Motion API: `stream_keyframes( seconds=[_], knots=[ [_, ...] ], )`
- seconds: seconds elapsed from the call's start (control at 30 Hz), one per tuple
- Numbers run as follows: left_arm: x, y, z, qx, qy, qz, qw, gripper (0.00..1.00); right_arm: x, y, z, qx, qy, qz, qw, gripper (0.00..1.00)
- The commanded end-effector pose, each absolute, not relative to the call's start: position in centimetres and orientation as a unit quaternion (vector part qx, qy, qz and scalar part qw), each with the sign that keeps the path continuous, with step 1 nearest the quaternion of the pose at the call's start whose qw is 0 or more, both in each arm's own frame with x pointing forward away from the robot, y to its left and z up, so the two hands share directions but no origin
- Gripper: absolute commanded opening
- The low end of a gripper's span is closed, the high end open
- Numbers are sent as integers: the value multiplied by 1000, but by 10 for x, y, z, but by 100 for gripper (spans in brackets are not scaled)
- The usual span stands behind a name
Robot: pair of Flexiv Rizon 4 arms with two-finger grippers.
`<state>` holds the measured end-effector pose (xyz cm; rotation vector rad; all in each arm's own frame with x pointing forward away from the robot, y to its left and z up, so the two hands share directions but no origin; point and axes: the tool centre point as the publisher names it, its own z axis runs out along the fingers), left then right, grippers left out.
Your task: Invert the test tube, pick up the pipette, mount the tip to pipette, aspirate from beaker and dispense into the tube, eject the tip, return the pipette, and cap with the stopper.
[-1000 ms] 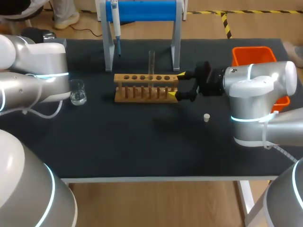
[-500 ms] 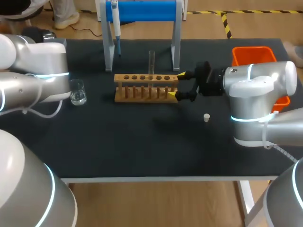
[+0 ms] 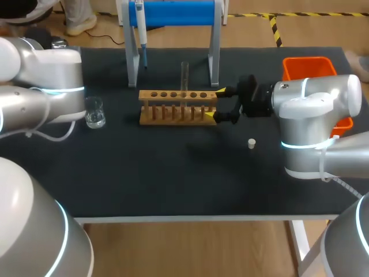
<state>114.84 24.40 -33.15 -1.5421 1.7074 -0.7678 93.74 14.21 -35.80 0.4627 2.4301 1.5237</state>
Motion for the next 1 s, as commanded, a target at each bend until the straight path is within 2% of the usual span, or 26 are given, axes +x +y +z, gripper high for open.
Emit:
stream_keyframes(
  seconds=[0.03, 0.6, 1.0],
  knots=[
    [1144, 244, -320, -594, 660, -294, 352, 0, 937, 141, -358, 158, 830, 521, 118, 100],
    [1133, 236, -279, -583, 657, -293, 379, 0, 937, 141, -358, 158, 830, 521, 118, 100],
    [1088, 184, -215, -488, 719, -347, 353, 0, 937, 141, -358, 158, 830, 521, 118, 100]
  ],
)
